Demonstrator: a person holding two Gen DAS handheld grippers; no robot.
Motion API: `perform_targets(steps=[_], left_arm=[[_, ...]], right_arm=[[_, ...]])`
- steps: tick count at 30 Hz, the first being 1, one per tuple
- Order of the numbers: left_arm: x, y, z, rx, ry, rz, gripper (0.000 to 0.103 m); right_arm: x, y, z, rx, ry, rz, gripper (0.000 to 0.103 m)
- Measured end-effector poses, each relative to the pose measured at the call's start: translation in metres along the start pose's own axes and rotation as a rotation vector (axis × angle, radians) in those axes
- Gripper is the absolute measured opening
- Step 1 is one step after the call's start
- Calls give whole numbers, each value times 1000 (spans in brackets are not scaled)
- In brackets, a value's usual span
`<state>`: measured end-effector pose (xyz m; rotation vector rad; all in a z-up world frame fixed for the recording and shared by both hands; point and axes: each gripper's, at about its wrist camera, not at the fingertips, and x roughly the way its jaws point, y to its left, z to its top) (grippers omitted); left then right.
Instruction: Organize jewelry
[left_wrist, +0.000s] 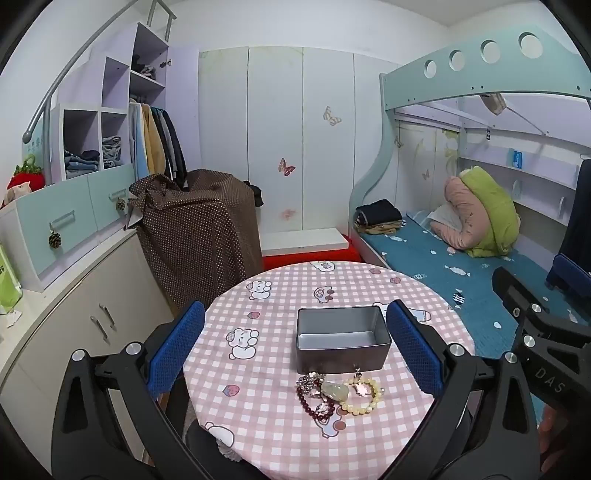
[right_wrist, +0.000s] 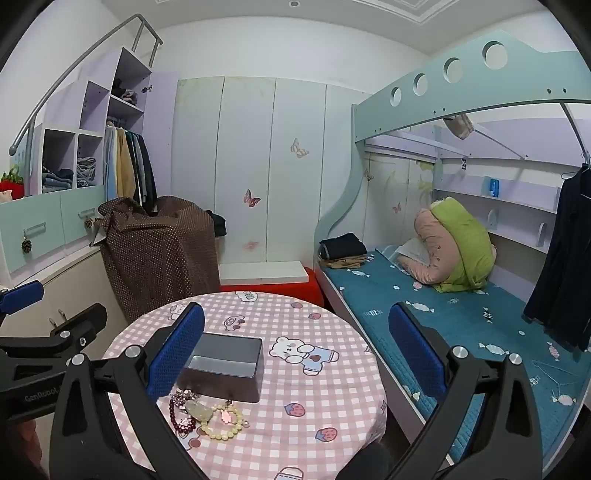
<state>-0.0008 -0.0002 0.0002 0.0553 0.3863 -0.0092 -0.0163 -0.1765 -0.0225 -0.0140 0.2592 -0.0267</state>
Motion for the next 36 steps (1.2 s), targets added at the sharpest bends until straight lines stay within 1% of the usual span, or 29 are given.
perform_targets(steps=[6,12,13,23,32,36], left_arm=[[-1,0,1,2,1,5,98],[0,0,0,-3,2,1,98],[0,0,0,-3,2,2,98],[0,0,0,-1,-1,0,98],[-1,6,8,-3,2,-2,98],[1,3,4,-1,2,1,98]], right_arm=[[2,-2,-3,2,2,-1,96],[-3,0,7,7,0,10,96],[-3,0,2,4,-2,15,96],[0,1,1,-1,0,14,96],[0,1,-2,8,-1,21,96],[1,1,-2,9,3,23,96]])
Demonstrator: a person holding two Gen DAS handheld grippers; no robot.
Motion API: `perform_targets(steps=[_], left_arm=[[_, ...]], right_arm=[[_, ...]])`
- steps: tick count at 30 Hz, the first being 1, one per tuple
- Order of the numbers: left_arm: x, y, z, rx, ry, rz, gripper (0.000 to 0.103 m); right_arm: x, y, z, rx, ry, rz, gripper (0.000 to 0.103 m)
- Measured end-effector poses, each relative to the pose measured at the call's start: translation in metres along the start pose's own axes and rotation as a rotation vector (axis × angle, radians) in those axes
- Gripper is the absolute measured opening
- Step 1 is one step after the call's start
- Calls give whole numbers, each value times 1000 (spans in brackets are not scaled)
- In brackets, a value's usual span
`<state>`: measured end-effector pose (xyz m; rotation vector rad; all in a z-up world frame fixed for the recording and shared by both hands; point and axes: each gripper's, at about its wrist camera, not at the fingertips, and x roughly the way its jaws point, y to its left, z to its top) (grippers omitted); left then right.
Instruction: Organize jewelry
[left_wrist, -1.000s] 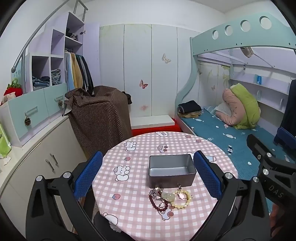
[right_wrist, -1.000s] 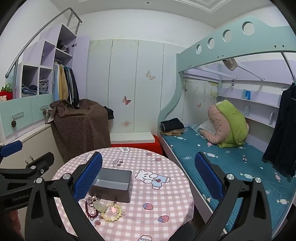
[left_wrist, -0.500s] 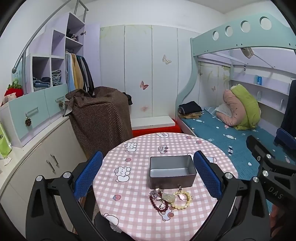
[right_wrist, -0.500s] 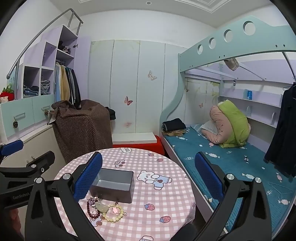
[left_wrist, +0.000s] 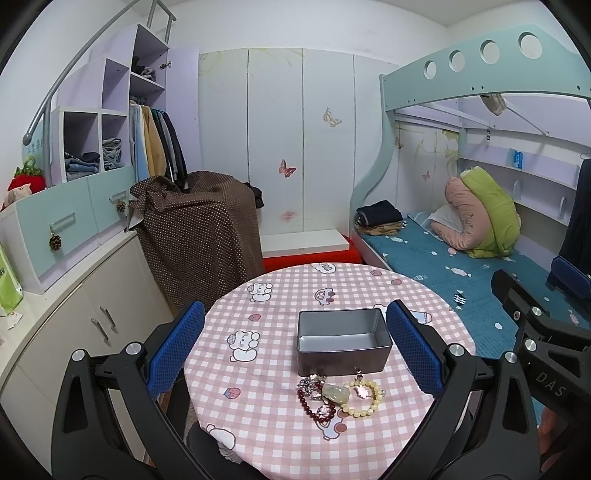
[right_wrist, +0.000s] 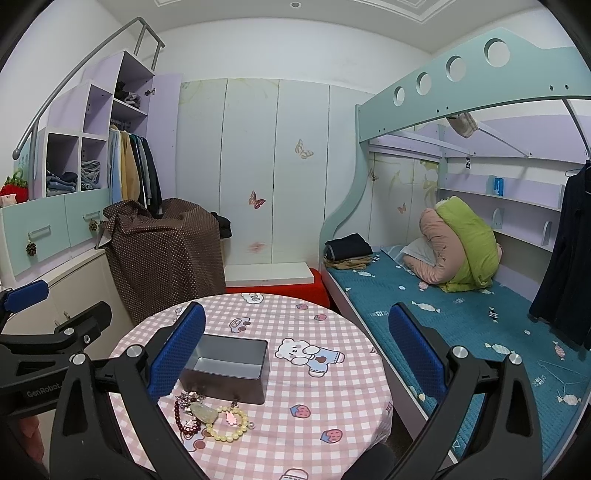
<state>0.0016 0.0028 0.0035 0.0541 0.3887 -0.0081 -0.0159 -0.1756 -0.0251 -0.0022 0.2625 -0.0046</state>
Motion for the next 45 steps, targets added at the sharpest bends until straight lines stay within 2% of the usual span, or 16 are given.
perform_targets(steps=[22,31,45], left_arm=[[3,2,-1,0,3,-1,98],[3,-6,-4,23,8,-49,98],[-2,-8,-2,23,-9,-34,98]], right_arm=[[1,-2,-2,11,-5,11,96],[3,-6,-4,27,0,-13,96],[1,-8,-1,29,-5,-3,96]])
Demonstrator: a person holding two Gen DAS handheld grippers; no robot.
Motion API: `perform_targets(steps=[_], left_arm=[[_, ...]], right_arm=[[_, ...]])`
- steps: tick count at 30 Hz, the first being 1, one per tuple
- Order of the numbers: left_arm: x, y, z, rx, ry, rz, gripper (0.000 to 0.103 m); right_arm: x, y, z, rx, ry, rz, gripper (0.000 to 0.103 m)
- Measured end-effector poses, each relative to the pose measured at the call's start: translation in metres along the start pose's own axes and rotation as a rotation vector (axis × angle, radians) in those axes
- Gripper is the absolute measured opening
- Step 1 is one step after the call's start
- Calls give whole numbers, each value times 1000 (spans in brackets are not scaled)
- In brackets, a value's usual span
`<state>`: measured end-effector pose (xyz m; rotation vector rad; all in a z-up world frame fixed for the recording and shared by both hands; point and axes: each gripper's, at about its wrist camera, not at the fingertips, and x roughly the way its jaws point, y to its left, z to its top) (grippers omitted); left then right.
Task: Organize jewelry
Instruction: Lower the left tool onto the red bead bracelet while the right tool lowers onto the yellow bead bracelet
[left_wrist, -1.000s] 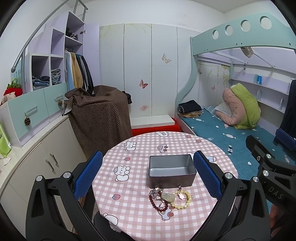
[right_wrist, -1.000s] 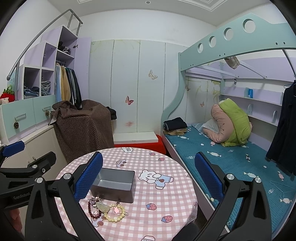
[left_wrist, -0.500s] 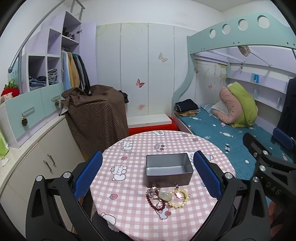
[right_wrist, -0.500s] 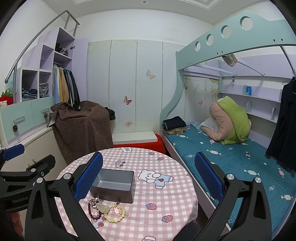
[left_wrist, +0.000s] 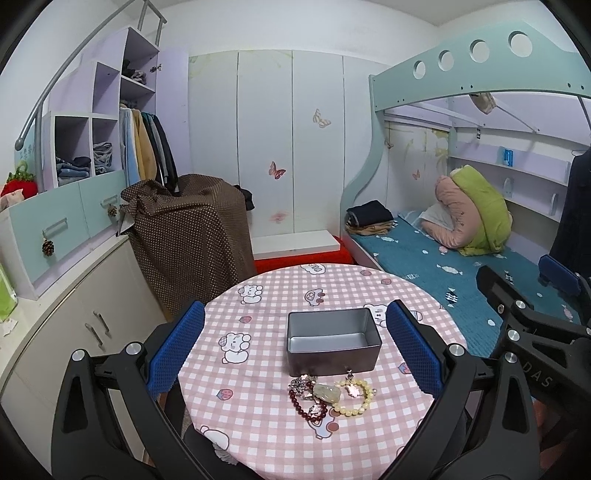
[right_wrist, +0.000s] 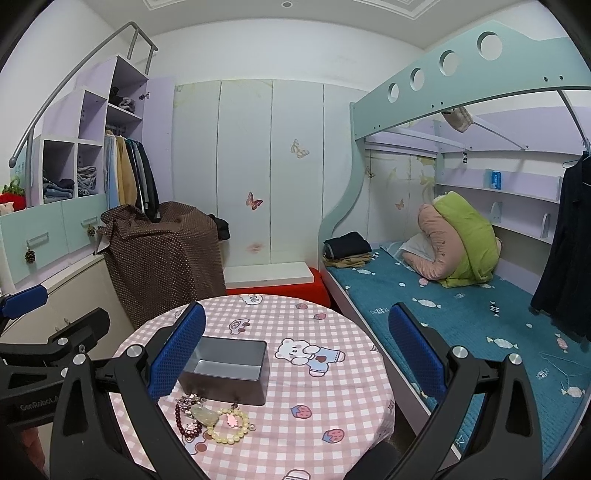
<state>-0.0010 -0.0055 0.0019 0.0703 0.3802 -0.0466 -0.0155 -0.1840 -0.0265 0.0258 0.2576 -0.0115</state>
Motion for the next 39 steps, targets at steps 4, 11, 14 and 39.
perform_targets(steps=[4,11,14,39], left_arm=[[1,1,0,-3,5,-5,98],[11,7,-2,-15,33,6,98],[21,12,-6,-24,63,15,98],[155,44,-111,-13,464,-5,98]], right_arm=[[1,1,0,2,5,2,96],[12,1,-2,6,39,30,96],[20,2,-6,10,64,63,96],[137,31,-128,-95,543,74,96]])
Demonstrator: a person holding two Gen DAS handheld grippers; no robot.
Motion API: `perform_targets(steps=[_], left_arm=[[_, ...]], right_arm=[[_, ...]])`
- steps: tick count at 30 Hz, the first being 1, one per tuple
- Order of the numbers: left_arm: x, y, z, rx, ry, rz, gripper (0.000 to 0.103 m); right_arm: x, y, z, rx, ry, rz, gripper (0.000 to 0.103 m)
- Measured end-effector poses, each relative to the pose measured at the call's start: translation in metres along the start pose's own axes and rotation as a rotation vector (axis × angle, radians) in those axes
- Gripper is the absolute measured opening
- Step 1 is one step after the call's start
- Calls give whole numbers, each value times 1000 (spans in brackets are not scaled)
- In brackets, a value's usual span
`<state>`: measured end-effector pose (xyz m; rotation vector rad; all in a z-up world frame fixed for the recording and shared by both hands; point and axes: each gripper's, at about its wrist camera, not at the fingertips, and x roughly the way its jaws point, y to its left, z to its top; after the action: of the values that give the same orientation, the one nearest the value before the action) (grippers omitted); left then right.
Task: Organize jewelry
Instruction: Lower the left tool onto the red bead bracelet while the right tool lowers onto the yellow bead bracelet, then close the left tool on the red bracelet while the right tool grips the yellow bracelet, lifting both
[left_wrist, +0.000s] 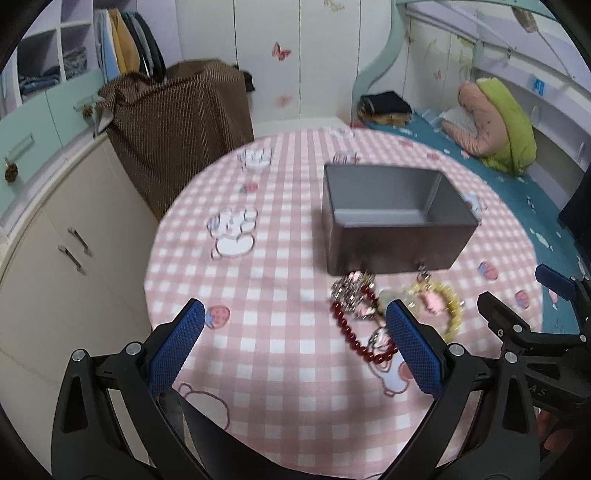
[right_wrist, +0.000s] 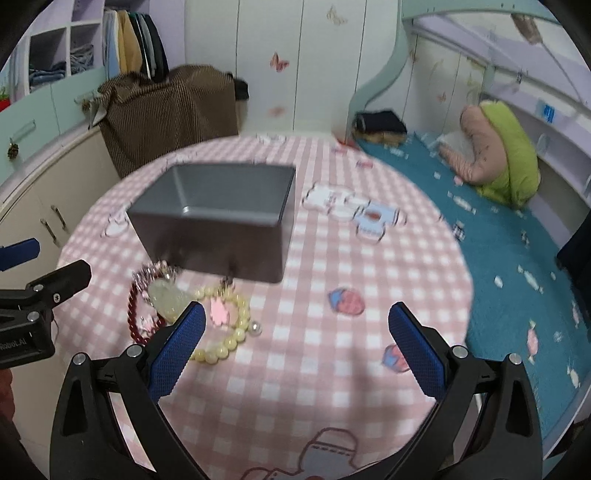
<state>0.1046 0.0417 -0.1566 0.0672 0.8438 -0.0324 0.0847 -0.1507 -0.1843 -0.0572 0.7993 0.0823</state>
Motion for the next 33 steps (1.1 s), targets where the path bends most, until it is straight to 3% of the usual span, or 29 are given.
perform_targets(steps=[12,15,18,20,21,23,27,28,33], left_arm=[[51,6,-9,-30,135,-25,97],[64,4,-11,-28,179,-40,75],[63,2,-9,-16,166,-27,70],[61,2,-8,-3,166,-40,66],[60,1,-8,5,163,-47,59],[57,0,-8,22,163,-62,43],[56,0,-7,23,166,-98,8],[56,2,-7,12,169,-124,8],[52,11,-2,-44,161,-178,8]], right_arm=[[32,6,-8,-22,94,-31,86],[36,9,-10,-40,106,-24,77],[36,9,-11,-50,105,10,67],[36,8,-11,-57,105,40,53],[36,9,-10,-60,105,49,49],[34,13,-10,-74,102,78,30],[34,9,-9,-64,102,92,16],[33,6,-8,-48,103,106,12],[24,0,-6,-19,83,137,11]])
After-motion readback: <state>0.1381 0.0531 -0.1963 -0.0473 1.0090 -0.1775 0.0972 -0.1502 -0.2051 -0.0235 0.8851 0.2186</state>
